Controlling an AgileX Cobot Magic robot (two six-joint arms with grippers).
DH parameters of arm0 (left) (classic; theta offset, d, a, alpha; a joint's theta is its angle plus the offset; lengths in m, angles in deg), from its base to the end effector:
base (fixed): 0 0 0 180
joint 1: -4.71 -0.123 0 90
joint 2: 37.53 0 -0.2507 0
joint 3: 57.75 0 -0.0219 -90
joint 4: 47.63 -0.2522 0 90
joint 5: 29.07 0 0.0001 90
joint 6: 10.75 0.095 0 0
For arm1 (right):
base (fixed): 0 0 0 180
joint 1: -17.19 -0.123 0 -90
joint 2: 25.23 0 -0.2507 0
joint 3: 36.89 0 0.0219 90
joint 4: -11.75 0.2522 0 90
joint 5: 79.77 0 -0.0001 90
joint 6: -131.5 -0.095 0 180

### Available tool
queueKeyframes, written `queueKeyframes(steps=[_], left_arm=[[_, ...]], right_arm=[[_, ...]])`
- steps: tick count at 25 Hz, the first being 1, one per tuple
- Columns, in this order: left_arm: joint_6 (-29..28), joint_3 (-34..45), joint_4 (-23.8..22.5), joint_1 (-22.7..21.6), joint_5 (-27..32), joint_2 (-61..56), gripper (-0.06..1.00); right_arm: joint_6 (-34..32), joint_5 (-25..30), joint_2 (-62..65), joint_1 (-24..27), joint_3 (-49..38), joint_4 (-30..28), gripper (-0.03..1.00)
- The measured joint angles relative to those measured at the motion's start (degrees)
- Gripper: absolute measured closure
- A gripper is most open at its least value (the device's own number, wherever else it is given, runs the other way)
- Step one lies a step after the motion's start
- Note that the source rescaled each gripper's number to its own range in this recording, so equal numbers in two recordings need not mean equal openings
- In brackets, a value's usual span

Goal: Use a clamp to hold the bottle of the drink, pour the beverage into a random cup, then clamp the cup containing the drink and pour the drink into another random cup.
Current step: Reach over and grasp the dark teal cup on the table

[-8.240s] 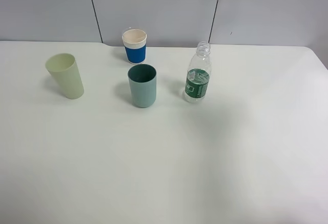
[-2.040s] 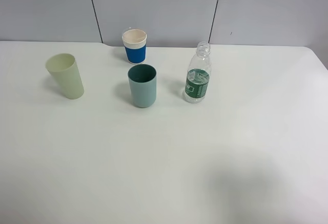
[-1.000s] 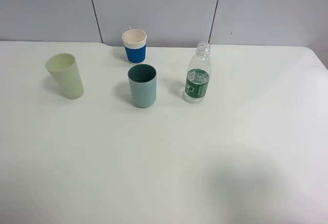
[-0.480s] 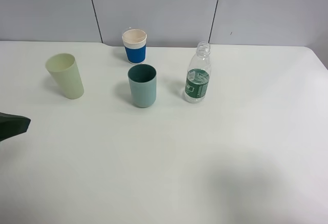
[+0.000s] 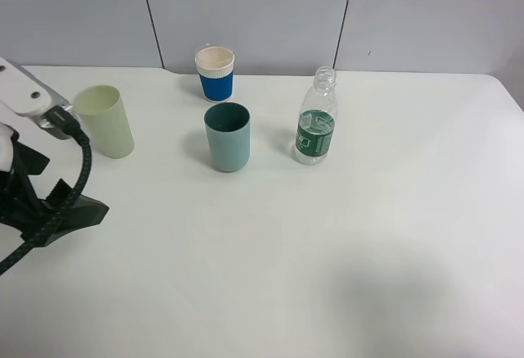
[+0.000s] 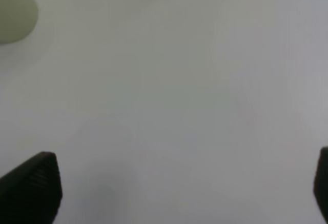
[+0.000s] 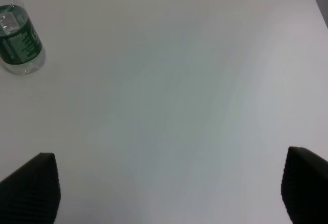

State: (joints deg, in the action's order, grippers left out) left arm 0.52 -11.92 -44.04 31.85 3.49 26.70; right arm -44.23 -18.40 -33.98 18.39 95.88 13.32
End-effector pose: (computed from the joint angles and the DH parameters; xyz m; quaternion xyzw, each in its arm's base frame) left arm 0.1703 -0.0909 0.2074 0.2929 0.9006 -0.0684 0.3139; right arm 0.0334 0.0016 0.2767 -0.0235 0.8538 -0.0111 0.5199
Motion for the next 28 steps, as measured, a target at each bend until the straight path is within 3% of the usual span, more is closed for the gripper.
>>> queueKeyframes(steps=[4, 10, 17, 21, 28], left_arm=[[0.00, 0.34, 0.18, 0.15, -5.80, 4.67, -0.06], [0.00, 4.46, 4.70, 0.15, -15.80, 9.31, -0.06], [-0.19, 9.50, 5.32, 0.15, -28.70, 11.69, -0.06], [-0.85, 11.36, 3.85, 0.15, -35.79, 13.91, -0.06], [-6.60, 13.54, -3.59, 0.21, -48.98, 21.37, -0.06]], right_arm=[[0.00, 0.00, 0.00, 0.00, 0.00, 0.00, 0.15], [0.00, 0.00, 0.00, 0.00, 0.00, 0.00, 0.15], [0.00, 0.00, 0.00, 0.00, 0.00, 0.00, 0.15], [0.00, 0.00, 0.00, 0.00, 0.00, 0.00, 0.15], [0.00, 0.00, 0.00, 0.00, 0.00, 0.00, 0.15]])
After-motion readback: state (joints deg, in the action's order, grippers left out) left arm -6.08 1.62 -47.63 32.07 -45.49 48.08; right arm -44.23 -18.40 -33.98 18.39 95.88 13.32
